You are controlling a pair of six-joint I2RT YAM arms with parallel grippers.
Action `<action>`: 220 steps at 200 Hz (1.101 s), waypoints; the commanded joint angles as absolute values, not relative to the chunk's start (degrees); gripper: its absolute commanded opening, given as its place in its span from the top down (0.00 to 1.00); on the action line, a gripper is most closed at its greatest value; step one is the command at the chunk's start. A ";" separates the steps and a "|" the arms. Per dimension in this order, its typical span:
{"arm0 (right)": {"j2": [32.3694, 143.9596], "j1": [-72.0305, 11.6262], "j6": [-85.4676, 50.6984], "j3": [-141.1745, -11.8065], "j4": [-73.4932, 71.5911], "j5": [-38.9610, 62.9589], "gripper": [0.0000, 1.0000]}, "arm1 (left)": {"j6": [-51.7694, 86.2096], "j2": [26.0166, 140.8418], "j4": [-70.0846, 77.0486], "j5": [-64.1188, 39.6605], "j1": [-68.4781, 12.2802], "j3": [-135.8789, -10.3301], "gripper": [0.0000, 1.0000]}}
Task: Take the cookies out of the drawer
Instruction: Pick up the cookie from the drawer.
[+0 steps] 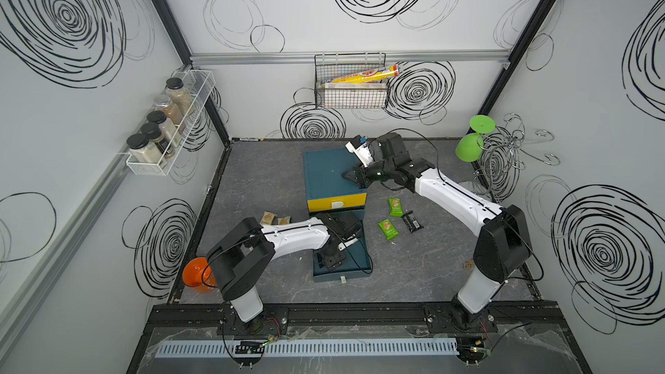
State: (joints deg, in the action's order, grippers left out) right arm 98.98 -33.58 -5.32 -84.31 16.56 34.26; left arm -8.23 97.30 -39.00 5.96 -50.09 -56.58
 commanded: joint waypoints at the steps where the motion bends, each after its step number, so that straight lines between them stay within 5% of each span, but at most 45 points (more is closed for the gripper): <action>1: 100.09 -33.91 -4.93 -82.80 17.51 33.75 0.96 | -8.91 99.30 -37.60 5.80 -49.48 -56.16 0.29; 100: 99.66 -33.93 -5.66 -82.13 16.96 33.02 0.97 | -8.32 96.58 -37.97 6.06 -49.66 -57.83 0.55; 220: 98.90 -33.90 -7.28 -82.07 15.37 34.26 0.97 | -4.84 88.28 -45.98 7.81 -50.45 -66.95 0.59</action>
State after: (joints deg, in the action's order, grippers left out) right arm 98.96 -33.58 -6.22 -83.50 14.41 34.15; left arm -6.31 92.27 -42.44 6.09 -50.11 -62.94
